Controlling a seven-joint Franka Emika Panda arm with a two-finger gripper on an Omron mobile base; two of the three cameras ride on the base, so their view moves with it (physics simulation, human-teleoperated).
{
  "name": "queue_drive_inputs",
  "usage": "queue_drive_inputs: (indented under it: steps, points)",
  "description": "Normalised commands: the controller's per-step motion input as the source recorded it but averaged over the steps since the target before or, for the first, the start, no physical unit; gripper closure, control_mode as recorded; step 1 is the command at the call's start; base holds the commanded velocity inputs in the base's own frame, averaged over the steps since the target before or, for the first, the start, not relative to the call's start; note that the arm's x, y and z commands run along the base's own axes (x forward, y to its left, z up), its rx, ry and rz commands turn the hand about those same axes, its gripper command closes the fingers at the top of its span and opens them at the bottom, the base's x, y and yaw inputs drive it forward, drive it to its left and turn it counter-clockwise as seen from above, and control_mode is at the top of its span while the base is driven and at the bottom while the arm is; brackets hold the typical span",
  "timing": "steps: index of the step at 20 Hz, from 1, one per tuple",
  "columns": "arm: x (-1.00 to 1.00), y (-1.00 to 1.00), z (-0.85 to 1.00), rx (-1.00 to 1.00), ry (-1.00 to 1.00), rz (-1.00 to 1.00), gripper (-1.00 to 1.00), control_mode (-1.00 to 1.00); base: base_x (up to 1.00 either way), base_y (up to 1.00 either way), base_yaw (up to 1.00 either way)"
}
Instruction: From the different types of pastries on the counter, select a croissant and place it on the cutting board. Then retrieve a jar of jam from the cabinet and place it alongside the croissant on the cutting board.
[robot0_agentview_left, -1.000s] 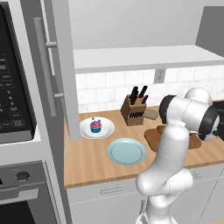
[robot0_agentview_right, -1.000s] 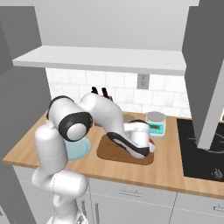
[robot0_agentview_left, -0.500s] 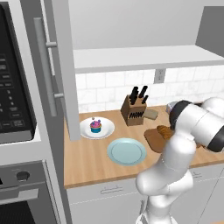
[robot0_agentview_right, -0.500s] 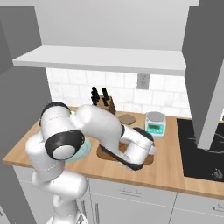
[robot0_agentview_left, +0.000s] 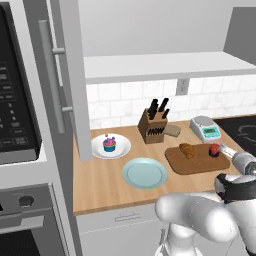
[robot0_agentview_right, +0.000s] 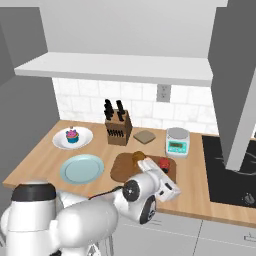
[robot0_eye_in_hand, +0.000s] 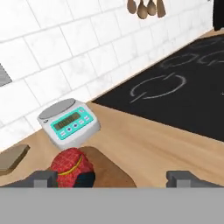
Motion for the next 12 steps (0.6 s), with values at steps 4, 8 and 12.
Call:
queue_drive_inputs:
  steps: [4,8,12]
  points:
    - [-1.0,0.1,-0.01,0.0,-0.43,0.07,-1.0,-1.0,0.0,0.0,0.0]
    - [-1.0,0.04,0.12,-0.06,-0.56,0.02,-1.0,-1.0,0.0,0.0,0.0]
    - [-0.8,0.03,0.01,-0.03,-0.3,0.0,-1.0,-1.0,0.0,0.0,0.0]
